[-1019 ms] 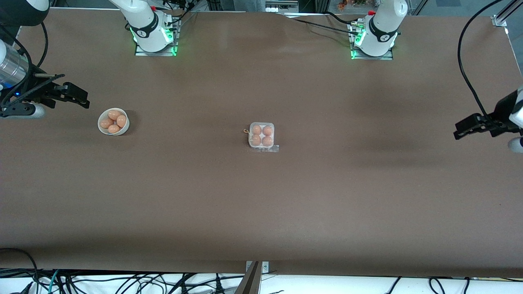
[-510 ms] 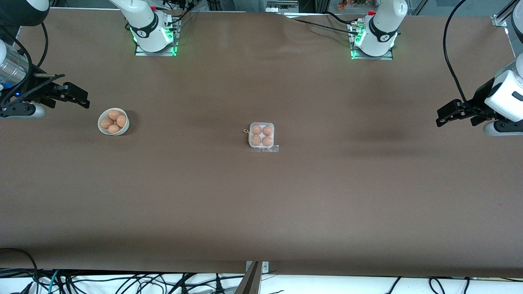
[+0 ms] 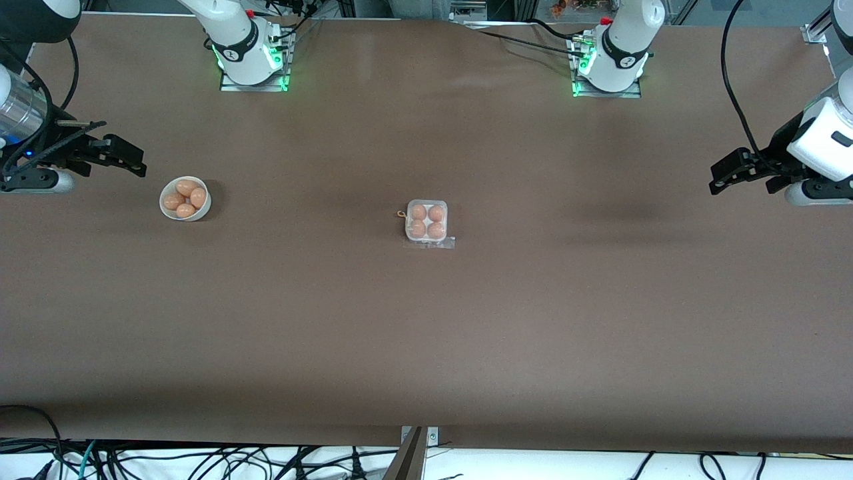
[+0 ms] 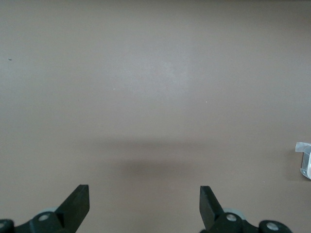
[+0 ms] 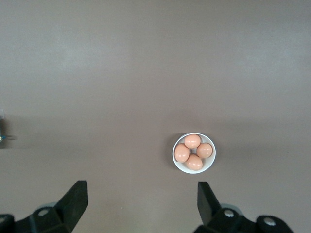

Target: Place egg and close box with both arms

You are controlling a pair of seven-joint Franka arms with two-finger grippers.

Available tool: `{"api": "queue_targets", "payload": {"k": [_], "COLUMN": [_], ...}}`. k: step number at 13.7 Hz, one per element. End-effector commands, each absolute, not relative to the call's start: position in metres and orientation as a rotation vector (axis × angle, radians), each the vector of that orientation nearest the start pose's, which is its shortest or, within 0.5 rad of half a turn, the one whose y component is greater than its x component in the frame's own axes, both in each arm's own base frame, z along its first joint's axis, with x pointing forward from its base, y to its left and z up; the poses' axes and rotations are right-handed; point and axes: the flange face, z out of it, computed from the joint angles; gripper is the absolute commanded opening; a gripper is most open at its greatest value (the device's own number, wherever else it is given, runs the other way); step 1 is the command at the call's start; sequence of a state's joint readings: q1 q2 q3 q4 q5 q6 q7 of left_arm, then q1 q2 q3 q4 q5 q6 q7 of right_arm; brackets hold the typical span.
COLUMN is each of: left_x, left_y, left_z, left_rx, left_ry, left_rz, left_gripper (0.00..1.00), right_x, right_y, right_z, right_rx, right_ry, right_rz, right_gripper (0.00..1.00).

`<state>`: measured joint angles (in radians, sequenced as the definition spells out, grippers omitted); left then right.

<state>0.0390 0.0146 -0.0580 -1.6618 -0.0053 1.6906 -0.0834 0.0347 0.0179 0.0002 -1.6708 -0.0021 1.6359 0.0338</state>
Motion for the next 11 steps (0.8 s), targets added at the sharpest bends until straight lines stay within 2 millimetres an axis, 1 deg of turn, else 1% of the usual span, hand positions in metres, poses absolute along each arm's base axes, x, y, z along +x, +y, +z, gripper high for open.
{"api": "queue_targets", "payload": {"k": [1, 2, 7, 9, 11], "left_x": [0.5551, 0.5523, 0.5456, 0.5458, 0.5474], "left_y": [-0.0127, -0.0118, -0.0107, -0.0097, -0.0072], "left_z": [0.5831, 0.5809, 0.5792, 0.5782, 0.5768], "left_rx": [-3.153, -3.151, -3.145, -3.141, -3.141], "left_ry": [-0.082, -0.082, -0.086, -0.087, -0.095], "left_rz": [0.01, 0.051, 0.141, 0.198, 0.206], "left_gripper": [1.0, 1.0, 1.0, 1.0, 1.0], "right_x": [0.5572, 0.5572, 0.5572, 0.5576, 0.5572], "right_y": [0.019, 0.019, 0.019, 0.019, 0.019], "right_z": [0.5742, 0.5742, 0.5742, 0.5733, 0.5742], "right_rx": [-3.141, -3.141, -3.141, -3.14, -3.141], "right_ry": [-0.009, -0.009, -0.009, -0.009, -0.009], "right_rz": [0.084, 0.084, 0.084, 0.087, 0.084], "right_gripper": [1.0, 1.0, 1.0, 1.0, 1.0]}}
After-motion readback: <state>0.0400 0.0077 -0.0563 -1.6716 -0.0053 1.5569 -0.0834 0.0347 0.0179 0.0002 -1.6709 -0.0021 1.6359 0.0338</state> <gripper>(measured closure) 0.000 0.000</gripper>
